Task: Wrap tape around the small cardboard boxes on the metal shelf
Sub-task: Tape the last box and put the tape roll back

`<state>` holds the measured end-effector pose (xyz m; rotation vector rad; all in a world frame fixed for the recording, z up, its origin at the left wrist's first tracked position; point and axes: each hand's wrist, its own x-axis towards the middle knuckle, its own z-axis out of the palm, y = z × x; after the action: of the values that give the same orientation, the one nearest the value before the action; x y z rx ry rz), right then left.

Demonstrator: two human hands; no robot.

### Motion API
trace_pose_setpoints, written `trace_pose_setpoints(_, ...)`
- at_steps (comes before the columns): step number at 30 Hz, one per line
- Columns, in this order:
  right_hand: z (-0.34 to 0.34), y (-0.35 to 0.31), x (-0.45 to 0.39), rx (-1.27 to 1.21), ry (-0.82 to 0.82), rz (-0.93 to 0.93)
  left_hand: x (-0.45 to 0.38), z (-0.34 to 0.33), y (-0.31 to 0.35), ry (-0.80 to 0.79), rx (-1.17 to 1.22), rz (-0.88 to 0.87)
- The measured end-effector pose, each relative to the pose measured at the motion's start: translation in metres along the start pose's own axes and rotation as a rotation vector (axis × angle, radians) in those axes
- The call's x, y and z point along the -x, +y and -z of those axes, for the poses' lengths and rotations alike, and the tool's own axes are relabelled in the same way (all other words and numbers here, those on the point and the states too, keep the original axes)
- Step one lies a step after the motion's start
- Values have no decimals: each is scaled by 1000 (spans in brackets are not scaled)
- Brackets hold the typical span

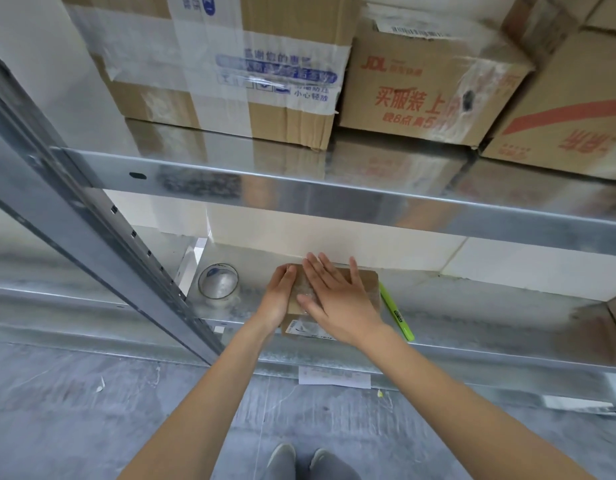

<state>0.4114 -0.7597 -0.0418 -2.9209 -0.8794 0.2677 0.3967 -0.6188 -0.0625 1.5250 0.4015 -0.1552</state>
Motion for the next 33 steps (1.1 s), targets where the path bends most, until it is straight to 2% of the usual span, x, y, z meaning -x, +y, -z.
trace_pose_setpoints(5, -21, -23, 49, -83, 47, 97, -5, -5, -4, 37, 47, 18)
trace_pose_setpoints(11, -29, -39, 60, 3, 236, 43, -7, -4, -6, 31, 33, 13)
trace_pose_setpoints(14, -25, -32, 59, -155, 254, 96, -5, -3, -1, 40, 17, 26)
trace_pose_setpoints(16, -22, -13, 62, -267, 325, -9, -4, -2, 1, 30, -15, 25)
trace_pose_setpoints(18, -19, 13, 67, -410, 418, -273, -3, -1, 2, 9, -40, 25)
trace_pose_setpoints(19, -17, 24, 70, -571, 403, -391, -3, -1, 2, 4, -45, 28)
trace_pose_setpoints(21, -16, 40, 71, -941, 363, -466, -2, -2, 2, -12, -48, 49)
trace_pose_setpoints(22, -17, 43, 69, -1009, 360, -457, -1, -3, 2, -22, -36, 62)
trace_pose_setpoints(26, -22, 50, 56, -921, 413, -535, 6, 6, -7, -64, 89, 167)
trace_pose_setpoints(28, -22, 51, 45, -879, 438, -621, 11, 7, -14, -139, 41, 178)
trace_pose_setpoints(30, -22, 52, 30, -850, 302, -708, 13, 3, -22, -155, -39, 188)
trace_pose_setpoints(33, -30, 46, 13, -818, 157, -762, 10, -1, -37, -76, -118, 125)
